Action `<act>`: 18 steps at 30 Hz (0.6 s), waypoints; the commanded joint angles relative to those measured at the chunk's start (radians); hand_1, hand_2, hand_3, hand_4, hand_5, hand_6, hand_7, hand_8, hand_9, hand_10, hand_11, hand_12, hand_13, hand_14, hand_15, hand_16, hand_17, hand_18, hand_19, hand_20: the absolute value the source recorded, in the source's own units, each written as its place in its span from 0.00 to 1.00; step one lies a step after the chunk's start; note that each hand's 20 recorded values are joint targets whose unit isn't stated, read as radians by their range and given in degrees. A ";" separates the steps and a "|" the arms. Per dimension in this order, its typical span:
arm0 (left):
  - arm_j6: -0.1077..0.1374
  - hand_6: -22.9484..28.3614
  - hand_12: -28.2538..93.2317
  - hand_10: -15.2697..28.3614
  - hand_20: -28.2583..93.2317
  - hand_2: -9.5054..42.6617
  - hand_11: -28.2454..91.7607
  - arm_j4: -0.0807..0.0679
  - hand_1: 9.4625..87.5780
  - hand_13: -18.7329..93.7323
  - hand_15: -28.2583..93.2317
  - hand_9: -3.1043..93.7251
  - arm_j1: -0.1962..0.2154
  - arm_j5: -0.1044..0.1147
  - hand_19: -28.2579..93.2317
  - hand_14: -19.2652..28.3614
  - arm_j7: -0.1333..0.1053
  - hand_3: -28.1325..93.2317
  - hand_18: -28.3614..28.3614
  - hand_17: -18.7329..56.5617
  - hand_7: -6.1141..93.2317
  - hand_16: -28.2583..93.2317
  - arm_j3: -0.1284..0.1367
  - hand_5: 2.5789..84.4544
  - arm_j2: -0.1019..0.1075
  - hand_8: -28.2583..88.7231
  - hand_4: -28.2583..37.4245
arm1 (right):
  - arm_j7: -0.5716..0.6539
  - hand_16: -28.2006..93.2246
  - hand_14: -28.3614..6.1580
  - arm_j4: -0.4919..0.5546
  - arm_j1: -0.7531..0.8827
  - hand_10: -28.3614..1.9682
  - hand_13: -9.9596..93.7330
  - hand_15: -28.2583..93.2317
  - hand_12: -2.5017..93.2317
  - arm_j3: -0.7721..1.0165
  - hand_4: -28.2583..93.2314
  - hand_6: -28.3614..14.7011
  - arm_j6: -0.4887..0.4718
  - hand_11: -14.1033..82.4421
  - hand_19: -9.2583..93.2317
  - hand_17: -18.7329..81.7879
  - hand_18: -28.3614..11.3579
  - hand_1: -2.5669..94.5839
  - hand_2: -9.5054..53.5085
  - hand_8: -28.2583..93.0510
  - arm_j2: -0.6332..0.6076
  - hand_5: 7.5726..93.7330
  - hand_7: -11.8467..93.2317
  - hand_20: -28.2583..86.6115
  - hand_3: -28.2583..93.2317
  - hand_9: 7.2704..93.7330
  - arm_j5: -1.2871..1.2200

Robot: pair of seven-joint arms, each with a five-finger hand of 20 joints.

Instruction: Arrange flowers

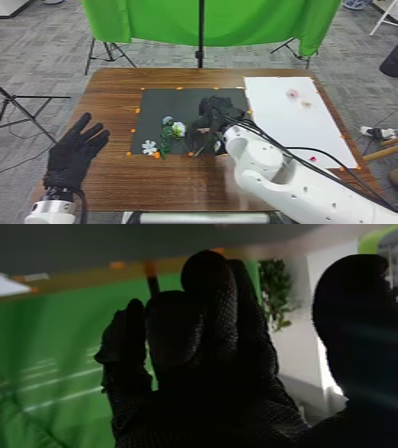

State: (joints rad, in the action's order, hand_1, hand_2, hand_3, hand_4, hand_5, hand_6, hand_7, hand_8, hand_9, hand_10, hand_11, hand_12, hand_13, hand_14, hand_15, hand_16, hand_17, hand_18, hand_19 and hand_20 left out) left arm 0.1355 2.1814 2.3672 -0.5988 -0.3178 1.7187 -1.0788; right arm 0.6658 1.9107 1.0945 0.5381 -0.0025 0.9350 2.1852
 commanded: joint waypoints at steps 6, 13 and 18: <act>0.016 0.61 0.30 0.81 0.17 0.29 0.39 0.001 0.21 0.37 0.60 0.37 0.018 0.006 0.71 1.00 -0.014 0.89 1.00 0.12 0.13 0.15 -0.013 0.39 -0.002 0.17 0.08 | 0.058 0.40 0.45 0.001 -0.052 0.46 0.70 0.90 0.23 0.129 0.01 0.60 0.181 0.68 0.91 0.42 0.08 0.34 0.01 0.14 -0.172 0.65 0.25 0.67 0.84 0.73 -0.067; 0.017 0.61 0.30 0.81 0.17 0.29 0.39 0.002 0.21 0.38 0.59 0.37 0.018 0.005 0.71 1.00 -0.012 0.89 1.00 0.12 0.13 0.15 -0.013 0.39 -0.001 0.17 0.07 | 0.193 0.37 0.45 -0.213 -0.195 0.44 0.66 0.85 0.19 0.080 0.01 0.61 0.252 0.52 0.88 0.41 0.09 0.34 0.03 0.13 -0.280 0.62 0.25 0.65 0.87 0.70 -0.146; 0.023 0.60 0.30 0.81 0.17 0.30 0.39 0.002 0.20 0.38 0.59 0.37 0.016 0.010 0.71 0.99 -0.024 0.90 1.00 0.12 0.13 0.15 -0.020 0.39 0.009 0.17 0.07 | 0.240 0.34 0.41 -0.340 -0.265 0.41 0.62 0.83 0.18 0.017 0.01 0.62 0.191 0.45 0.87 0.39 0.10 0.34 0.02 0.13 -0.302 0.59 0.26 0.64 0.88 0.63 -0.169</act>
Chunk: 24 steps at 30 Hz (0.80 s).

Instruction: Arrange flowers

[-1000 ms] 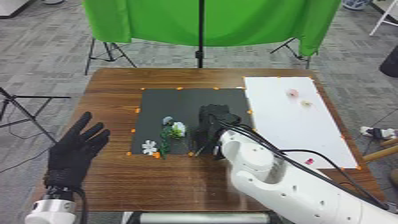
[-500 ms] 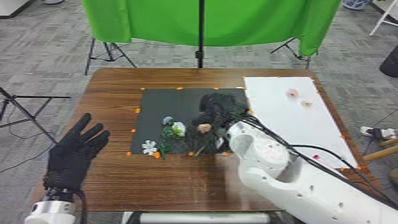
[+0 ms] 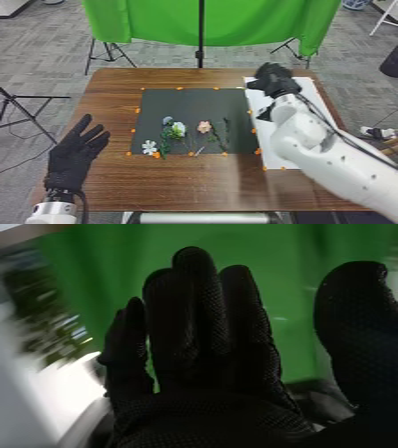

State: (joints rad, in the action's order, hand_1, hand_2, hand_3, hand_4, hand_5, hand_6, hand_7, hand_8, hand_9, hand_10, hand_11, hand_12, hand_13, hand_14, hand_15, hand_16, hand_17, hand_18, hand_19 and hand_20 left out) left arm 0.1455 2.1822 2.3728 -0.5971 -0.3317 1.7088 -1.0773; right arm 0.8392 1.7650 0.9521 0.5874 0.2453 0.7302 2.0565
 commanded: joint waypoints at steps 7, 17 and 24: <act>0.019 0.60 0.30 0.80 0.17 0.30 0.39 -0.001 0.20 0.38 0.59 0.37 0.009 0.020 0.71 0.99 -0.021 0.90 1.00 0.12 0.13 0.16 -0.017 0.38 0.019 0.17 0.07 | 0.075 0.31 0.37 -0.283 -0.086 0.36 0.55 0.79 0.17 0.000 0.00 0.63 -0.201 0.36 0.84 0.36 0.10 0.33 0.00 0.13 -0.070 0.52 0.26 0.62 0.89 0.52 -0.099; 0.003 0.60 0.30 0.80 0.17 0.29 0.39 -0.009 0.20 0.38 0.58 0.37 -0.007 0.006 0.71 0.99 0.013 0.90 1.00 0.12 0.13 0.16 -0.010 0.38 -0.001 0.17 0.07 | 0.086 0.30 0.40 -0.336 -0.043 0.38 0.55 0.78 0.17 -0.015 0.00 0.66 -0.310 0.33 0.84 0.36 0.10 0.35 0.00 0.12 -0.042 0.49 0.26 0.62 0.90 0.50 -0.076; -0.011 0.59 0.30 0.80 0.17 0.30 0.39 -0.010 0.20 0.38 0.58 0.37 -0.017 -0.009 0.71 0.99 0.038 0.90 1.00 0.12 0.13 0.16 -0.003 0.38 -0.017 0.17 0.07 | 0.083 0.30 0.43 -0.374 -0.039 0.42 0.58 0.77 0.17 -0.032 0.00 0.73 -0.356 0.33 0.83 0.36 0.10 0.38 0.00 0.12 -0.018 0.50 0.27 0.62 0.89 0.53 -0.035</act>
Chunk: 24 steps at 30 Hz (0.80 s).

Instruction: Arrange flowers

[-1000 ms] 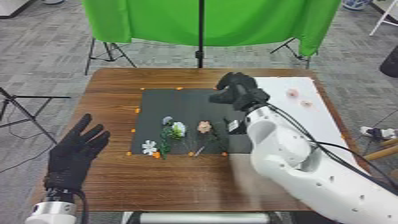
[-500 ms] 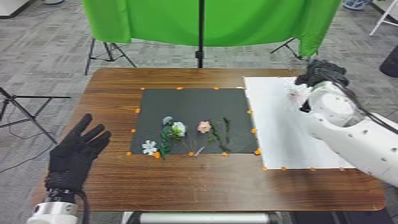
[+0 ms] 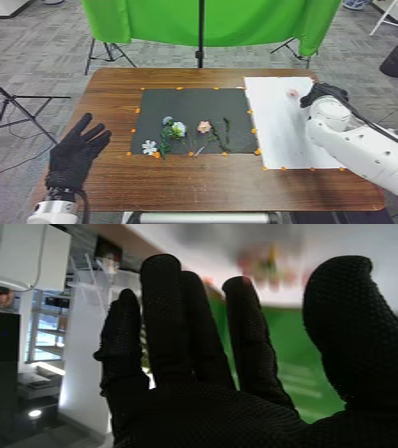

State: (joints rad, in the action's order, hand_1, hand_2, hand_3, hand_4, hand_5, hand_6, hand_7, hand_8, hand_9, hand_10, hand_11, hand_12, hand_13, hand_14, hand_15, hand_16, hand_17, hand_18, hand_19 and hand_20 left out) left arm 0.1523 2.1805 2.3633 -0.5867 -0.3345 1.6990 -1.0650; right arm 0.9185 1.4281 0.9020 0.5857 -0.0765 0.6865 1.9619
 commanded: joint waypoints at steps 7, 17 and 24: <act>-0.020 0.59 0.30 0.80 0.17 0.30 0.39 -0.010 0.20 0.38 0.58 0.37 -0.008 -0.026 0.71 0.99 0.039 0.90 1.00 0.12 0.13 0.16 0.007 0.38 -0.043 0.17 0.07 | -0.030 0.36 0.64 -0.070 -0.023 0.68 0.74 0.74 0.21 -0.128 0.00 0.80 0.066 0.35 0.86 0.42 0.16 0.54 0.00 0.19 0.032 0.79 0.26 0.62 0.75 0.78 0.195; -0.018 0.59 0.30 0.80 0.18 0.30 0.39 -0.008 0.20 0.38 0.58 0.37 -0.003 -0.027 0.71 0.99 0.033 0.90 1.00 0.12 0.14 0.16 0.008 0.38 -0.047 0.17 0.07 | -0.022 0.39 0.71 -0.077 -0.058 0.76 0.81 0.79 0.31 -0.214 0.00 0.81 0.210 0.29 0.90 0.47 0.20 0.60 0.00 0.23 0.003 0.93 0.25 0.62 0.73 0.96 0.256; -0.017 0.59 0.30 0.80 0.18 0.30 0.39 -0.006 0.20 0.38 0.58 0.37 0.002 -0.026 0.71 0.98 0.029 0.90 1.00 0.12 0.14 0.16 0.007 0.38 -0.048 0.16 0.07 | -0.014 0.39 0.72 -0.059 -0.058 0.76 0.82 0.79 0.32 -0.216 0.00 0.79 0.273 0.30 0.91 0.47 0.21 0.59 0.00 0.23 -0.010 0.94 0.24 0.62 0.76 0.97 0.268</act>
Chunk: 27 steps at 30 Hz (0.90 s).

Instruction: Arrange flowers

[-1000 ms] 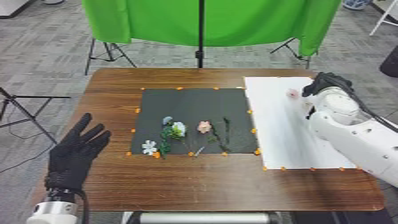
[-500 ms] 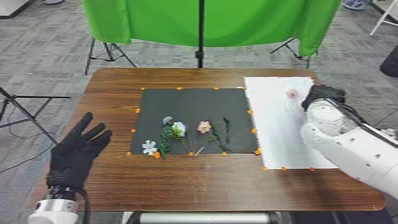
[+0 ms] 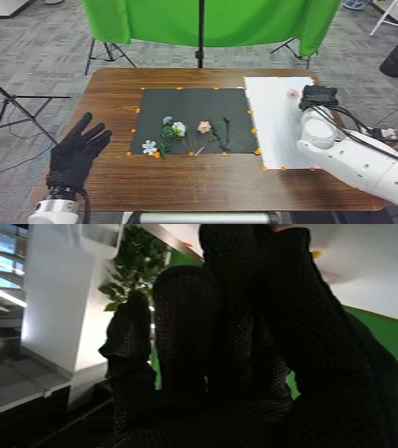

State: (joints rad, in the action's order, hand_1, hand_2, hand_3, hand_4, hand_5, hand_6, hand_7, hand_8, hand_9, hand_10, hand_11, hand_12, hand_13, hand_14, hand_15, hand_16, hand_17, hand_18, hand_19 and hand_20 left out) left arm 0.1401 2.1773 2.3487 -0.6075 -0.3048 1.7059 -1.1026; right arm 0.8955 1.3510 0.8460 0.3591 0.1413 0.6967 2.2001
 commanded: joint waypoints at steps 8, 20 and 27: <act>0.004 0.59 0.30 0.80 0.18 0.30 0.39 0.004 0.20 0.38 0.58 0.37 0.032 0.002 0.71 0.98 -0.011 0.90 1.00 0.12 0.14 0.16 0.005 0.38 0.000 0.16 0.07 | -0.079 0.40 0.72 0.162 0.021 0.75 0.83 0.80 0.32 0.027 0.00 0.78 0.195 0.29 0.92 0.48 0.21 0.58 0.00 0.24 -0.045 0.94 0.24 0.62 0.78 0.98 0.117; 0.012 0.59 0.30 0.79 0.18 0.30 0.39 0.005 0.20 0.38 0.58 0.37 0.034 0.014 0.70 0.97 -0.028 0.90 1.00 0.12 0.14 0.16 -0.002 0.38 0.019 0.16 0.07 | -0.276 0.40 0.69 0.313 0.014 0.74 0.82 0.80 0.32 -0.067 0.00 0.79 0.160 0.32 0.93 0.47 0.20 0.55 0.00 0.24 0.060 0.94 0.24 0.62 0.80 0.98 0.192; 0.014 0.59 0.30 0.79 0.19 0.30 0.39 0.005 0.20 0.39 0.58 0.37 0.035 0.014 0.70 0.97 -0.019 0.90 1.00 0.12 0.14 0.16 0.000 0.38 0.022 0.16 0.06 | -0.318 0.40 0.69 0.304 0.023 0.72 0.81 0.80 0.32 -0.090 0.00 0.78 0.123 0.34 0.93 0.46 0.20 0.54 0.00 0.23 0.103 0.94 0.24 0.62 0.80 0.96 0.219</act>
State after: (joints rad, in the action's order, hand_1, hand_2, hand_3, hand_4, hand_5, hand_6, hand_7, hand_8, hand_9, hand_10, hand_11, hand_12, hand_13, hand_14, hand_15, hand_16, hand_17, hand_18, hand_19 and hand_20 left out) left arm 0.1451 2.1806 2.3712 -0.5988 -0.3328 1.7058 -1.0823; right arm 0.6205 1.6454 0.8567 0.2788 0.2954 0.7478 2.3746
